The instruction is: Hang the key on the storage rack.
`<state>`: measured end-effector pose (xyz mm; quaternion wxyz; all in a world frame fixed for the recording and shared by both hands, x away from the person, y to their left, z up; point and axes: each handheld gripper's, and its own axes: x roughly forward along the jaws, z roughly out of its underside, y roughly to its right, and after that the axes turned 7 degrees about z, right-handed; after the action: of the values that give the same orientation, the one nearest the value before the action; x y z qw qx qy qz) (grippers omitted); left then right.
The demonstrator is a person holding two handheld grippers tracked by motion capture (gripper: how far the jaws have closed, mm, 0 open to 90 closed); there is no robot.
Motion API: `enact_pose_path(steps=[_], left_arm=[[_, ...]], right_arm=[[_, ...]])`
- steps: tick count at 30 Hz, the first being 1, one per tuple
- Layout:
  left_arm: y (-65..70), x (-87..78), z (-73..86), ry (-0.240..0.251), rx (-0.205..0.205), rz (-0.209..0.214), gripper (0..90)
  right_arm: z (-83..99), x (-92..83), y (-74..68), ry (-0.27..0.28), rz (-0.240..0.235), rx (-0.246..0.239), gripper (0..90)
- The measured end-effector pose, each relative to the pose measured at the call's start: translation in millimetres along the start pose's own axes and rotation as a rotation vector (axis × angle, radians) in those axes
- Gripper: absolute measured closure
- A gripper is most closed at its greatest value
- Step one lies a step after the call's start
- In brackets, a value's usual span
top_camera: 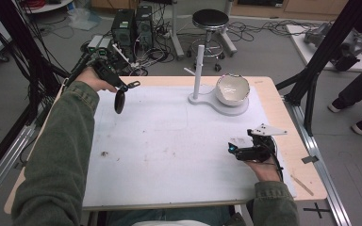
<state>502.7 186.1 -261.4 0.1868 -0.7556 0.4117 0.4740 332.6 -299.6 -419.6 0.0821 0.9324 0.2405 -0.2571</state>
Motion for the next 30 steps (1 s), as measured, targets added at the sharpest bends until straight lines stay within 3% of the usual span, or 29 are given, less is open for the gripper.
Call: enact_pose_path(steps=[10,16,26,30], left_arm=[[13.0,-10.1,-36.2,-0.012,0.059,0.013,83.0],[26.4,-18.2,-64.2,0.011,0.097,0.023,83.0],[52.0,-10.6,-100.0,-0.008,0.152,0.031,83.0],[63.0,-8.3,-114.1,0.008,0.182,0.047,83.0]], right_arm=[[0.1,0.0,0.0,-0.004,-0.001,-0.004,0.6],[0.3,0.4,0.6,-0.006,-0.005,-0.003,0.5],[0.6,-1.7,1.1,-0.003,-0.006,0.005,0.6],[0.8,-1.4,0.8,-0.007,-0.006,0.009,0.5]])
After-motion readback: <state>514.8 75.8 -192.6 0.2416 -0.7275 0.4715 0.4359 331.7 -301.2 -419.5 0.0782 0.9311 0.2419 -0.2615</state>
